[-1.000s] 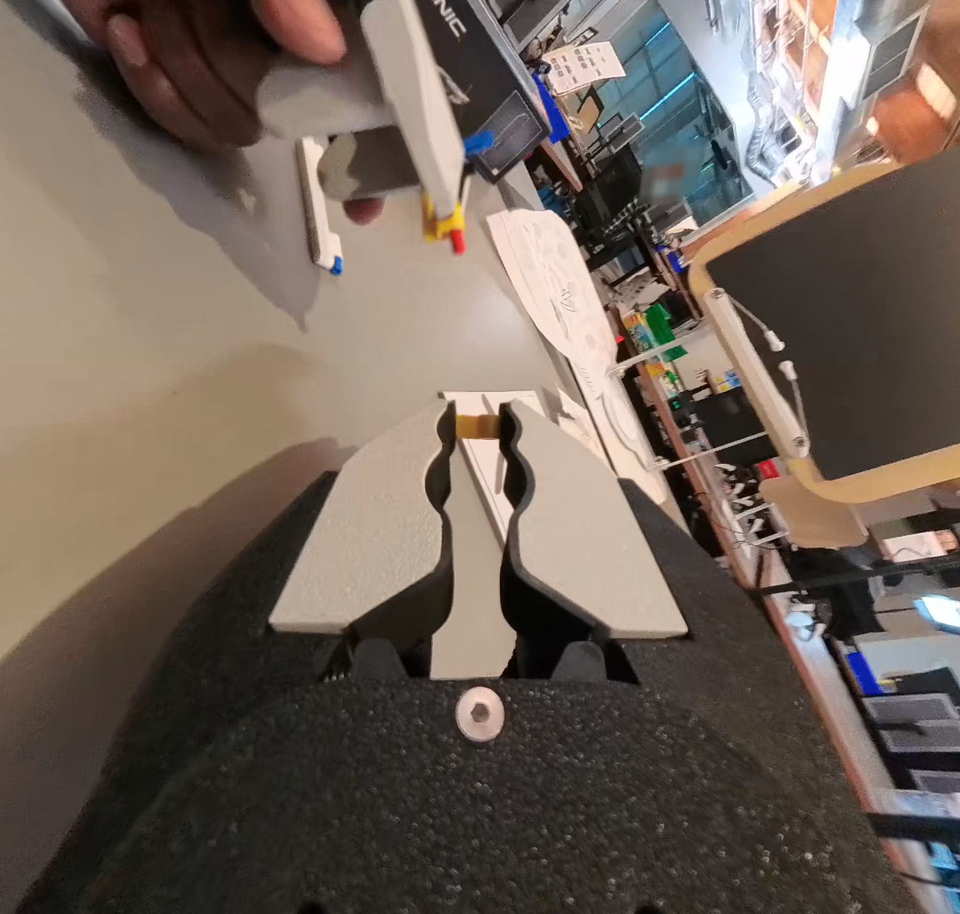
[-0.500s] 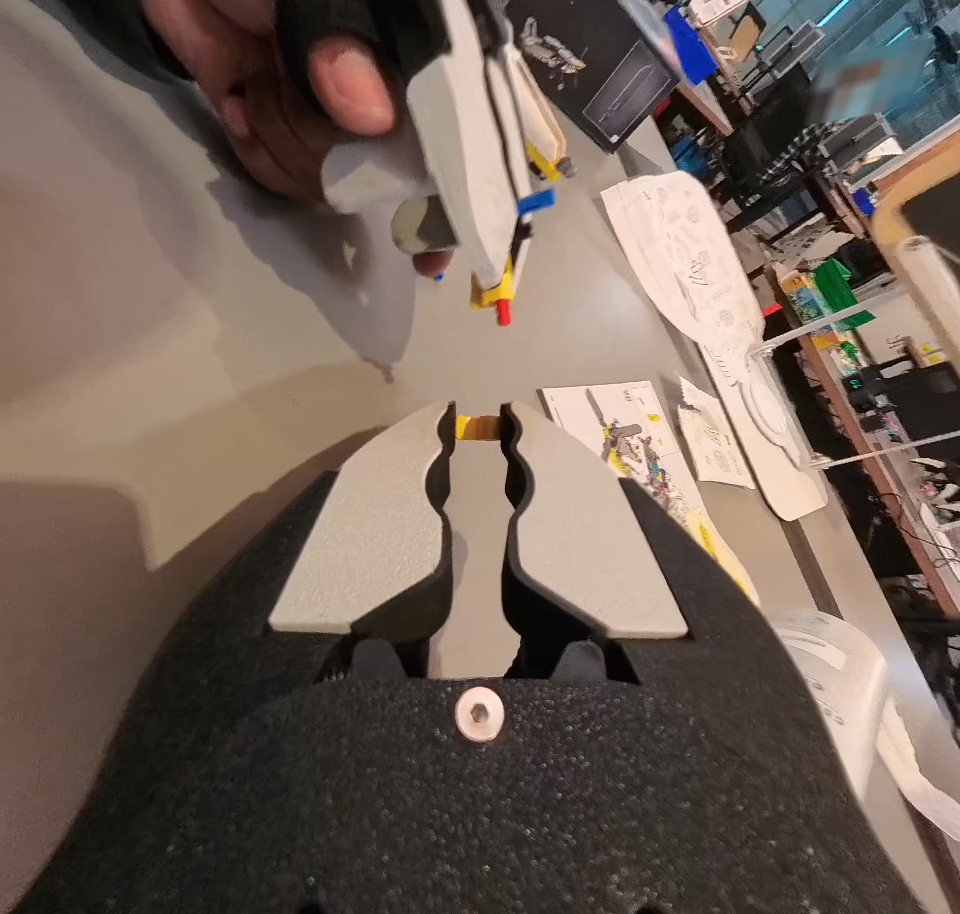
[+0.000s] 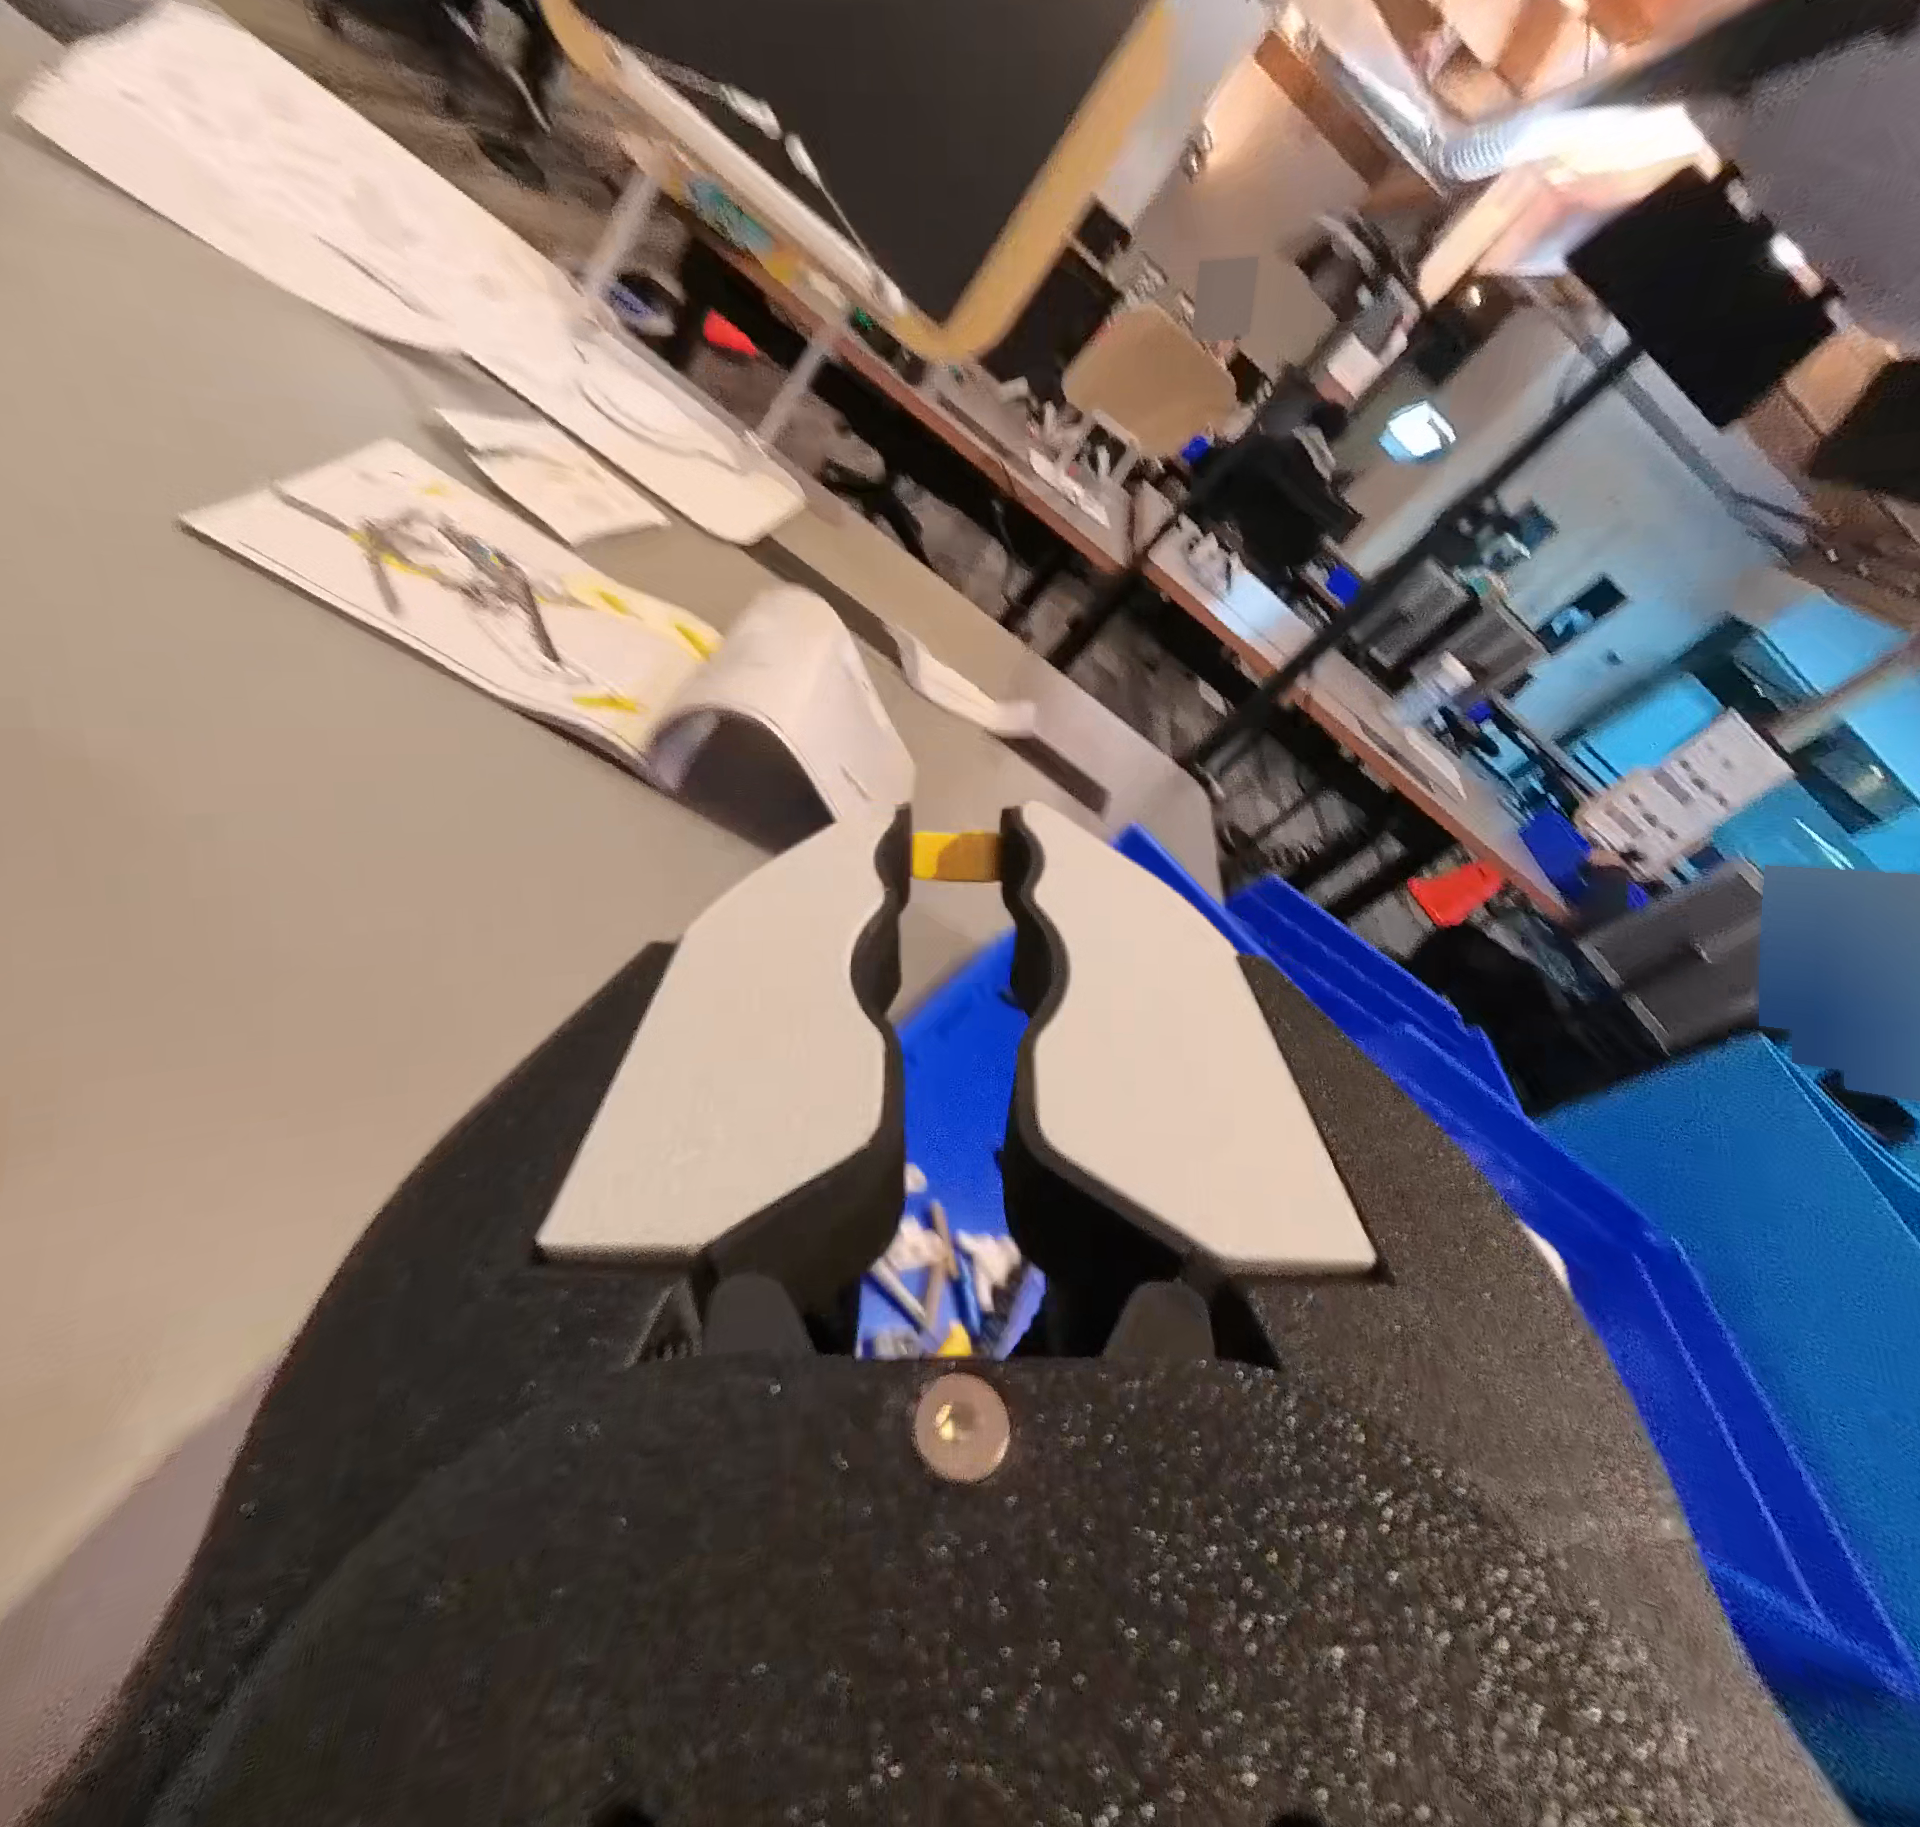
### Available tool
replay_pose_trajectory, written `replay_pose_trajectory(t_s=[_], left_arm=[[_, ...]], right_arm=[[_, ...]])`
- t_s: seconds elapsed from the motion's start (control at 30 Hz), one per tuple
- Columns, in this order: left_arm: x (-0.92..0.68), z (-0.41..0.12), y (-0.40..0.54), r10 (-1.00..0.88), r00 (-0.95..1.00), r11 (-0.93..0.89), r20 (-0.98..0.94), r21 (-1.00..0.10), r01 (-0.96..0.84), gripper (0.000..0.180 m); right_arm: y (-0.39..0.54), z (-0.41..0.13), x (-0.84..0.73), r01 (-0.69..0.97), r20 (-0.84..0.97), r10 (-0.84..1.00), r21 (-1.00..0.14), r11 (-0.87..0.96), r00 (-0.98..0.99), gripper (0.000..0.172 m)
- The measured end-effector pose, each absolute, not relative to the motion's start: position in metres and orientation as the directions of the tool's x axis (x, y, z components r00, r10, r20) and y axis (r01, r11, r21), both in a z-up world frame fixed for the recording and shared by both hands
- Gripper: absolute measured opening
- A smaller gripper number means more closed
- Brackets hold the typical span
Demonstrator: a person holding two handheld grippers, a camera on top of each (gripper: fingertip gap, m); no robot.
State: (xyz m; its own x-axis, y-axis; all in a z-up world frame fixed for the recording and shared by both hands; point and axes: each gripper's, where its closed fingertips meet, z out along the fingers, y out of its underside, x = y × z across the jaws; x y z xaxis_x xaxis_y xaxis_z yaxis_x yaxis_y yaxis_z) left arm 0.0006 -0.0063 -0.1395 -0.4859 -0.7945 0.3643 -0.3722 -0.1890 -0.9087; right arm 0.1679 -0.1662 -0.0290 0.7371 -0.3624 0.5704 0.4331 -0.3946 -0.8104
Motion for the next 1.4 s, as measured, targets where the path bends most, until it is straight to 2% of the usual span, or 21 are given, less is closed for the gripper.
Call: replay_pose_trajectory(t_s=[0.2, 0.3, 0.4, 0.57, 0.7, 0.93, 1.07, 1.4], left_arm=[[0.000, -0.138, -0.010, -0.808, -0.485, -0.170, 0.333, -0.921, -0.350, 0.009], [0.000, -0.138, -0.010, -0.812, -0.487, -0.163, 0.323, -0.925, -0.342, 0.009], [0.001, -0.138, -0.010, -0.812, -0.485, -0.167, 0.326, -0.925, -0.341, 0.009], [0.001, -0.136, -0.010, -0.803, -0.491, -0.182, 0.338, -0.923, -0.338, 0.009], [0.000, -0.132, -0.009, -0.793, -0.493, -0.213, 0.359, -0.920, -0.328, 0.009], [0.000, -0.121, -0.013, -0.766, -0.501, -0.291, 0.402, -0.912, -0.288, 0.009], [0.002, -0.122, -0.015, -0.786, -0.488, -0.272, 0.379, -0.921, -0.277, 0.009], [0.005, -0.132, -0.009, -0.815, -0.435, -0.255, 0.382, -0.912, -0.322, 0.009]], right_arm=[[-0.211, -0.059, 0.217, 0.334, 0.607, -0.382, -0.746, -0.576, 0.697, 0.016], [-0.226, -0.074, 0.233, 0.258, 0.586, -0.396, -0.736, -0.626, 0.707, 0.018], [-0.228, -0.074, 0.232, 0.254, 0.597, -0.374, -0.712, -0.655, 0.709, 0.023], [-0.203, -0.055, 0.201, 0.383, 0.692, -0.254, -0.624, -0.681, 0.676, 0.023], [-0.156, -0.051, 0.154, 0.518, 0.724, -0.106, -0.580, -0.629, 0.682, 0.023], [-0.051, -0.116, 0.061, 0.750, 0.790, 0.156, -0.470, -0.464, 0.592, 0.023], [-0.017, -0.141, 0.037, 0.811, 0.828, 0.190, -0.424, -0.404, 0.527, 0.023], [0.009, -0.143, 0.019, 0.849, 0.839, 0.207, -0.435, -0.300, 0.503, 0.018]])
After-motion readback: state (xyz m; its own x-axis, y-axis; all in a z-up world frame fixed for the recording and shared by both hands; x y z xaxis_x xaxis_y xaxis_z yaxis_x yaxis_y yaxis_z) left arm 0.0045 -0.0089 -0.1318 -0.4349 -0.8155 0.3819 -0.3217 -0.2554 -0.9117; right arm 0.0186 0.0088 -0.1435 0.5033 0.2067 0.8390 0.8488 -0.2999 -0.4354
